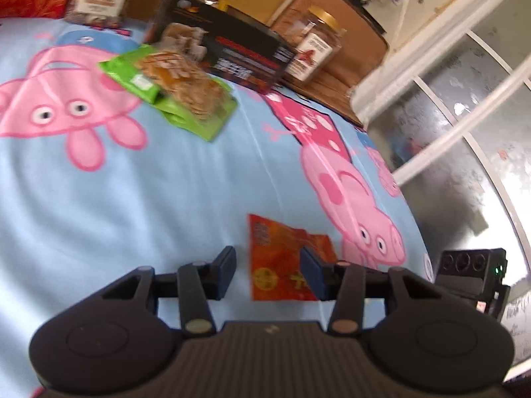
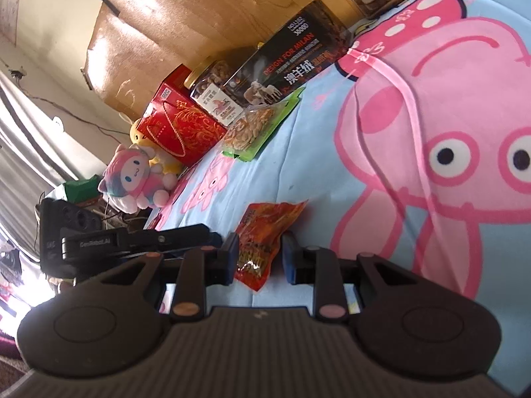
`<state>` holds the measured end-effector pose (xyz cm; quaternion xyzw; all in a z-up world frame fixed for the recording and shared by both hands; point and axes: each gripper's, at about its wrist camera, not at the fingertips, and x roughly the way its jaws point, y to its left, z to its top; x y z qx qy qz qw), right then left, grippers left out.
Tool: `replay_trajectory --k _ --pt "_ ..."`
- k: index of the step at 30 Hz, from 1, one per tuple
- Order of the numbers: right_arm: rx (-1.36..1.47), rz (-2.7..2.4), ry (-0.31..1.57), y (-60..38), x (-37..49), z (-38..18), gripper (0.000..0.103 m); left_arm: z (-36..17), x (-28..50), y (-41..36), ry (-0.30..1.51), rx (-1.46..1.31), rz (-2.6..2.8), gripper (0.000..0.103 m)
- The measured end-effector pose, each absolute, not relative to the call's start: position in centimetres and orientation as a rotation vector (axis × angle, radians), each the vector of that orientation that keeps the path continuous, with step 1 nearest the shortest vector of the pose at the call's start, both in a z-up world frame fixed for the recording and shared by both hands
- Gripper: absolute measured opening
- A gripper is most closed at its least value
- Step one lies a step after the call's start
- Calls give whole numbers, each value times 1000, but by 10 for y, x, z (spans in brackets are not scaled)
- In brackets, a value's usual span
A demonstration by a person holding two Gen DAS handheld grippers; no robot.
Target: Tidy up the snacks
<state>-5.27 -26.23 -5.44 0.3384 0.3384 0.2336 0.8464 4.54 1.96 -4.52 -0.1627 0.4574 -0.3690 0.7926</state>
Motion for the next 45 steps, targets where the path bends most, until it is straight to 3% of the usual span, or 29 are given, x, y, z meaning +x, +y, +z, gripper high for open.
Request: replay_trajectory --k 13,22,40,42,45 --pt "634 533 696 -264 -58 -55 23 -57 47 19 1025 -529 -883 57" --pt "688 495 669 -291 -80 -62 15 -57 46 -2 1065 -505 -943 59" --pt "817 537 521 -323 -105 -79 11 -54 50 -50 1103 -411 -1017 59" --pt "808 537 521 -323 -105 -78 11 -56 50 -49 1104 -427 -1015 57" --pt "816 535 521 -324 -105 -77 11 -56 49 -48 1093 -412 -981 39"
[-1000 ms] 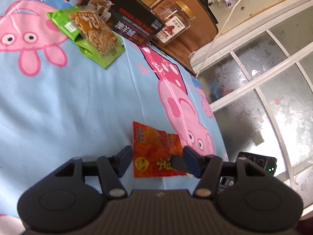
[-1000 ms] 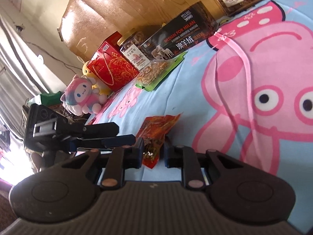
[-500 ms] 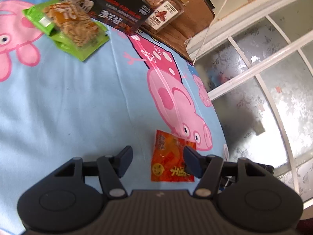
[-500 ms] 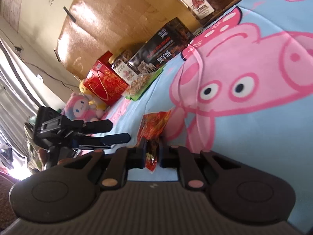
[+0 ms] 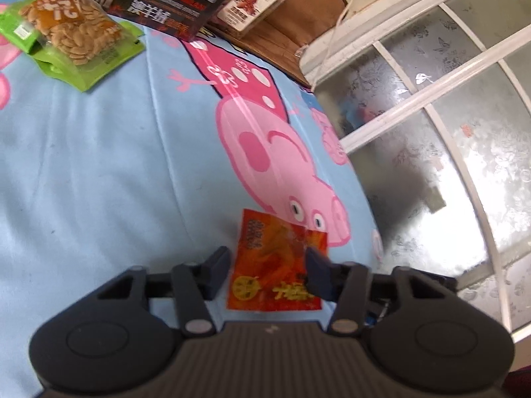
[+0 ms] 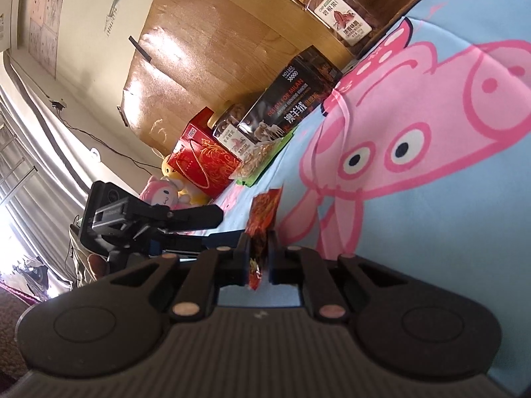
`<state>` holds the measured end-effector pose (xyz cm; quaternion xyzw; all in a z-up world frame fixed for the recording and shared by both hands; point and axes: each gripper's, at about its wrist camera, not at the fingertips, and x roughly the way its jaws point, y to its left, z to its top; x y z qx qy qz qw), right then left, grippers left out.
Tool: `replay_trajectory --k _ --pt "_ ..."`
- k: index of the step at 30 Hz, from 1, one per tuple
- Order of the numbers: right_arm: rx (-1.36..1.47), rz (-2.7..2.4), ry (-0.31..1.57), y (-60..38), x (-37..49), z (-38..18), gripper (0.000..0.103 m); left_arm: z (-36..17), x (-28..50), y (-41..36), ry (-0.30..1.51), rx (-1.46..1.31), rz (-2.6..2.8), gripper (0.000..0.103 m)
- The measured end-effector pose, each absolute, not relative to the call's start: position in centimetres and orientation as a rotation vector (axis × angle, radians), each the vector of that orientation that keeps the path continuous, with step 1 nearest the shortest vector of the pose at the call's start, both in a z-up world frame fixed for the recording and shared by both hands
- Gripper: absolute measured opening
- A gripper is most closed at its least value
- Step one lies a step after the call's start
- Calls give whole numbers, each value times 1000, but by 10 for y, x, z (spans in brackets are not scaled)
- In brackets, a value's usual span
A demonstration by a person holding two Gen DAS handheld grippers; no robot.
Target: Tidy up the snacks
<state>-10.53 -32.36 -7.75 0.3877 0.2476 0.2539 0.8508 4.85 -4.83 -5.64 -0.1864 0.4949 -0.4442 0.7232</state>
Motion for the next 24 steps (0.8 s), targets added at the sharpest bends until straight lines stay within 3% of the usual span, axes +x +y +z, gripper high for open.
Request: replay_trajectory --k 2,11,13,16,19,21,22,23,24 --pt "819 528 527 -323 -104 -77 11 -58 48 -46 1086 -400 -956 24" --pt "920 580 541 -321 -97 -74 13 -48 45 -24 1016 -452 -977 24" --pt "1002 655 544 -322 -94 -77 12 -43 41 -15 981 -466 -1000 30" --pt "1076 751 534 -315 -90 -79 12 -44 37 -4 967 -491 -1035 55" --pt "1124 781 550 -307 -82 -81 12 -49 35 7 962 -523 -1018 64" --pt "1158 802 565 -303 -76 -84 12 -53 37 16 967 -570 -1009 64" --pt "1162 805 573 -302 -74 -84 12 -55 37 19 966 -585 -1003 58" --pt "1144 794 586 -298 -73 -82 12 -55 37 21 964 -591 -1005 42" --pt "1108 776 599 -295 -72 -79 12 -55 36 23 962 -590 -1001 42"
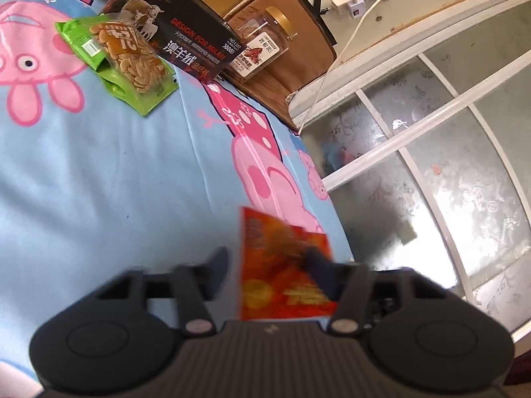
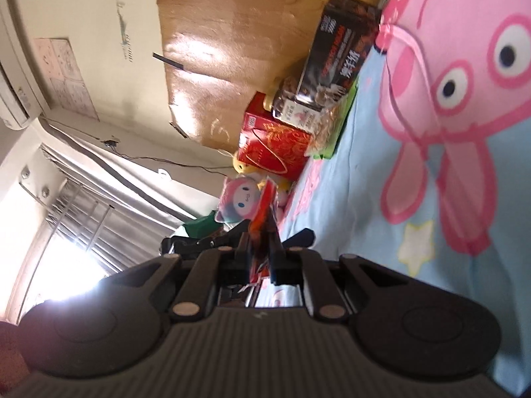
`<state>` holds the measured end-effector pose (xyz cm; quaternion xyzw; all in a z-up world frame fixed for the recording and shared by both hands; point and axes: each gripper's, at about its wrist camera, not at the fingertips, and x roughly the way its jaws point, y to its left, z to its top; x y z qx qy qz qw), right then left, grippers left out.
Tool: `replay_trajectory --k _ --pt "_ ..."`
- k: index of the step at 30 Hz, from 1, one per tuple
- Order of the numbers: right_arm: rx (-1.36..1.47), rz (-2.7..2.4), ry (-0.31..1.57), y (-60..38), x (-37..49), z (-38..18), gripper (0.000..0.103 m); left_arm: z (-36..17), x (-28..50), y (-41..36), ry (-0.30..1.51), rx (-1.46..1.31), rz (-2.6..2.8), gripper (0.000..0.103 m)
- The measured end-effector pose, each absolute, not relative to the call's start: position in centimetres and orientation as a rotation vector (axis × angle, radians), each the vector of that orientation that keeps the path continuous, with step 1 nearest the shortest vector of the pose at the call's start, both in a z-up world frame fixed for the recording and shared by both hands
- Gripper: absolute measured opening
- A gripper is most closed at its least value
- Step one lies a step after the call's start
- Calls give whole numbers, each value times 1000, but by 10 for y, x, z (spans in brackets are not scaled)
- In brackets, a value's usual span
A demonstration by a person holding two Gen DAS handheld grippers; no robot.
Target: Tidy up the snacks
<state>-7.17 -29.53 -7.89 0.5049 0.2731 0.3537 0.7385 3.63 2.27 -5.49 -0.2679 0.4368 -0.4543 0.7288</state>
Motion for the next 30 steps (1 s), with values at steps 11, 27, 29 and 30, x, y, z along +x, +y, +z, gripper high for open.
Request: replay_trajectory --k 11,27,29,30 --pt "612 648 628 -253 -72 -30 12 -55 33 50 916 -567 -904 22" --pt "288 530 465 -216 -12 21 13 15 79 37 726 -397 -836 22" --pt "262 510 444 -214 -4 25 13 21 88 33 712 -382 -829 22" --pt "252 500 435 -213 1 28 13 25 93 31 706 -375 -825 22"
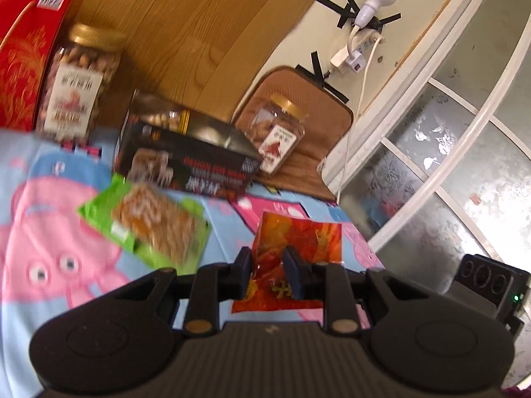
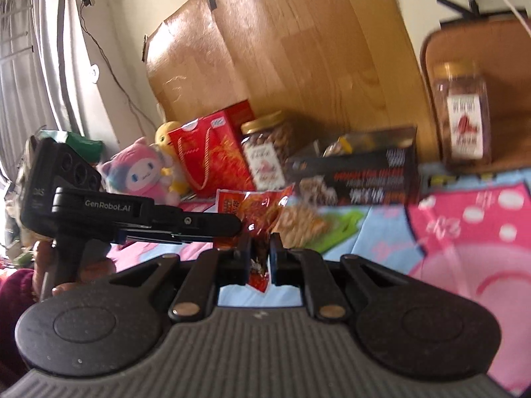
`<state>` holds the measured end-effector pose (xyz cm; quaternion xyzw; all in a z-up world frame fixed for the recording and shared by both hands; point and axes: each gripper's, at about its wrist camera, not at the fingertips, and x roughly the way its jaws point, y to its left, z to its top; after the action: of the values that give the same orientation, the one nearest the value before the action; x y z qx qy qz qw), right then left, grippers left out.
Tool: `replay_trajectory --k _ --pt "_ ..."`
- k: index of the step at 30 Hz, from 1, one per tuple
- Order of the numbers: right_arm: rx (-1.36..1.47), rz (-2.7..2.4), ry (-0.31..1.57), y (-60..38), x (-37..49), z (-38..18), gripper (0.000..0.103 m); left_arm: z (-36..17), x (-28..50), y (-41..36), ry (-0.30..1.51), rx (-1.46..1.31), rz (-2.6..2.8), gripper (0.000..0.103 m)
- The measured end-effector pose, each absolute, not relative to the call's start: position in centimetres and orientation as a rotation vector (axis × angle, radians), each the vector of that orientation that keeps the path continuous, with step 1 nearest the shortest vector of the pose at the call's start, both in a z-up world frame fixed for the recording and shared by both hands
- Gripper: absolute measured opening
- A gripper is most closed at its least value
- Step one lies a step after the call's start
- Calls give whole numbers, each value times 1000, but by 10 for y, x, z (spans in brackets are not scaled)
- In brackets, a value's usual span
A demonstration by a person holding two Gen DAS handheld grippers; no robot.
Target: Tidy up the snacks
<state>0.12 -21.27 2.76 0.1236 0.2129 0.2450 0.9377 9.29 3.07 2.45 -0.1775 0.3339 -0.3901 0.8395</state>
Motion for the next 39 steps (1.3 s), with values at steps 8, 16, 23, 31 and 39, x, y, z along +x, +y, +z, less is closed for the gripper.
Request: replay_trajectory --k 8,16,23,31,39 --pt "188 444 350 -222 65 46 13 55 154 5 623 -282 -783 23" --pt "98 340 329 -221 146 36 14 48 238 -34 614 -202 -667 22" --pt "70 177 360 -221 188 15 41 25 283 -59 658 -135 -531 25" --pt "245 332 374 -238 125 11 47 30 228 16 567 -280 -576 41" --pt "300 479 665 -191 169 -25 47 -38 220 45 786 -284 -371 48"
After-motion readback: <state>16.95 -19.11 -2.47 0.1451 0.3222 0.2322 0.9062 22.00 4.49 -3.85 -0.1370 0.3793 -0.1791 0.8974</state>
